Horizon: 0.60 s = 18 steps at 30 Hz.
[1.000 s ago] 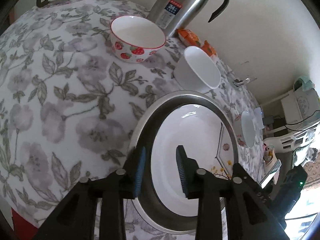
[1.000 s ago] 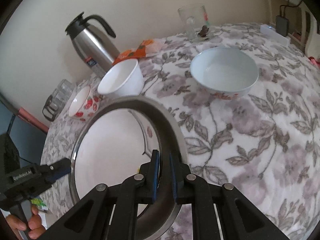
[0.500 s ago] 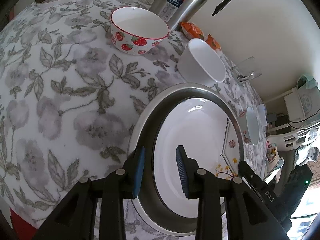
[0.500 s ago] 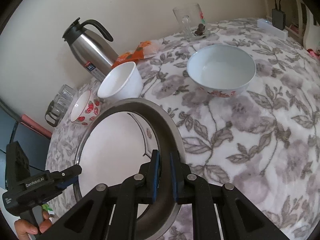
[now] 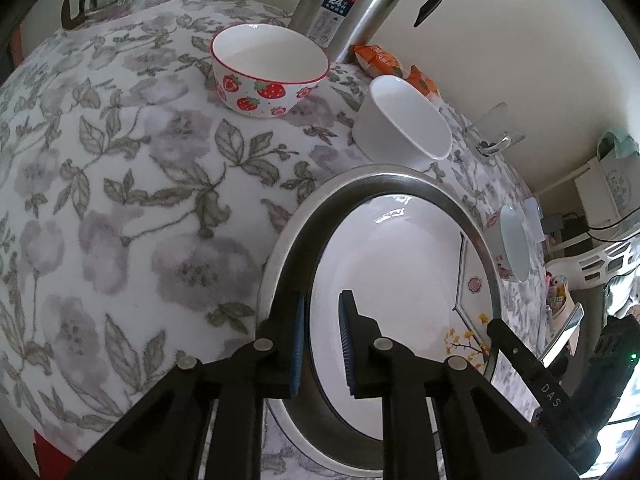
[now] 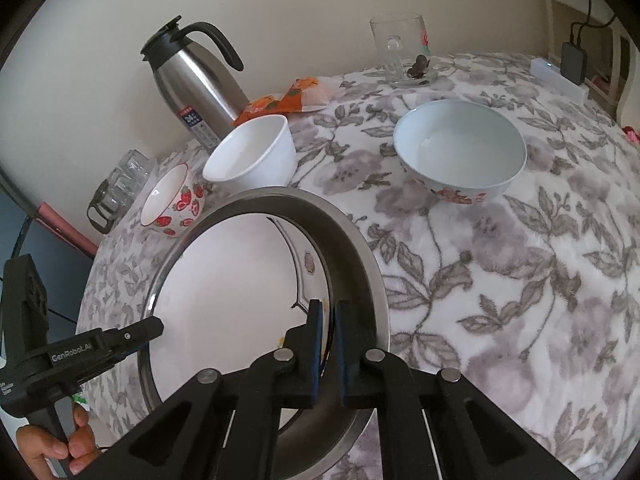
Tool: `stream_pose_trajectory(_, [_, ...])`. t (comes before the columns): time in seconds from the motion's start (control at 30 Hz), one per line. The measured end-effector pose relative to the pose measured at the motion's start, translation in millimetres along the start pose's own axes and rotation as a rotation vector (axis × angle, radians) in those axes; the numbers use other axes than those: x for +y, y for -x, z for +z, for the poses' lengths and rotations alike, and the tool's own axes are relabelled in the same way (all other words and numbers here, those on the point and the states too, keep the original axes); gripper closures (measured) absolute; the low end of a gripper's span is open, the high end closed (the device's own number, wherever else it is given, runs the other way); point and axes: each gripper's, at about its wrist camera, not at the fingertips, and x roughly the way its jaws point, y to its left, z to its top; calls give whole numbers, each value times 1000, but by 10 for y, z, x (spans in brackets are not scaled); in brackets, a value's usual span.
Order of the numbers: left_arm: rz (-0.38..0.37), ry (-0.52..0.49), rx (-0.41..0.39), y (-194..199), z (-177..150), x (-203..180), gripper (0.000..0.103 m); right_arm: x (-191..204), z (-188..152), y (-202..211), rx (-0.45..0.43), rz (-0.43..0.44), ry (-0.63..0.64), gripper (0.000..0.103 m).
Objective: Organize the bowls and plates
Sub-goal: 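Open both tools to release the plate rim and lift them away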
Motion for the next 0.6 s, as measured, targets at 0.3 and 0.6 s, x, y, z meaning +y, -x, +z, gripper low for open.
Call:
stream_pose_trajectory(0.3, [1,-10,20,-32,-24,-12,86,-26,-29,-17,16,-16,10,97])
stream_pose_trajectory(0.6, [-40,46,43,-18,-18,58,86,-23,1,72,-3,-23,16,94])
